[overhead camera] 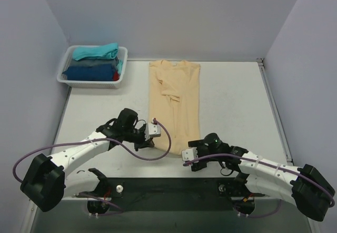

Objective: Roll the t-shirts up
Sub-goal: Roll the T-shirt to the center of the board.

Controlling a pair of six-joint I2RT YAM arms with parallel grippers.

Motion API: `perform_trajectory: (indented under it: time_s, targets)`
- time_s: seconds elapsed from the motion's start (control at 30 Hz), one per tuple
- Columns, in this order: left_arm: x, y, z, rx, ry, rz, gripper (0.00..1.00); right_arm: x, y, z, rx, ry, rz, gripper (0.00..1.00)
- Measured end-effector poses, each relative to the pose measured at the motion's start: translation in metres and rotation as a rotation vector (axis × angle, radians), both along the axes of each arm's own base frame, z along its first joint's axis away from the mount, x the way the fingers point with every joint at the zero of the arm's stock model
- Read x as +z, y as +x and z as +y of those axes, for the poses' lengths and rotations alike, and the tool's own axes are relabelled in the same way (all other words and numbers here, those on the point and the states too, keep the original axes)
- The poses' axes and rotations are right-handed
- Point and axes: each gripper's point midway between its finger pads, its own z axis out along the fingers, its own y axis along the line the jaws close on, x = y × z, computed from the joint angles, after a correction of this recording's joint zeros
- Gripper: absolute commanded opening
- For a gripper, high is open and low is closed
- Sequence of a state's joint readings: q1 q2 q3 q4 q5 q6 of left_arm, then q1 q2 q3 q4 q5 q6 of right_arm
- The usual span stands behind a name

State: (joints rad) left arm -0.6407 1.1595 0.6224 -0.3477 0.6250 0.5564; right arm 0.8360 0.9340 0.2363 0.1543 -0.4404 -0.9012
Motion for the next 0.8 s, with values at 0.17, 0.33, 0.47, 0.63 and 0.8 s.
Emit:
perform_trajectory:
  time_s: [0.17, 0.33, 0.47, 0.63, 0.8]
  targets:
    - [0.014, 0.001, -0.005, 0.031, -0.049, 0.062, 0.0, 0.0, 0.002, 0.004, -0.032, -0.004, -0.015, 0.66]
    - [0.021, -0.003, -0.008, 0.031, -0.072, 0.097, 0.0, 0.0, 0.011, 0.011, -0.077, -0.02, -0.049, 0.59]
    - [0.02, -0.005, -0.006, 0.036, -0.067, 0.114, 0.0, 0.0, 0.018, 0.014, -0.112, -0.033, -0.077, 0.55]
    - [0.018, -0.005, -0.004, 0.048, -0.059, 0.129, 0.0, 0.001, 0.027, 0.005, -0.18, -0.057, -0.103, 0.49]
    - [0.009, -0.006, -0.002, 0.051, -0.035, 0.159, 0.0, 0.012, 0.026, 0.0, -0.203, -0.032, -0.114, 0.21]
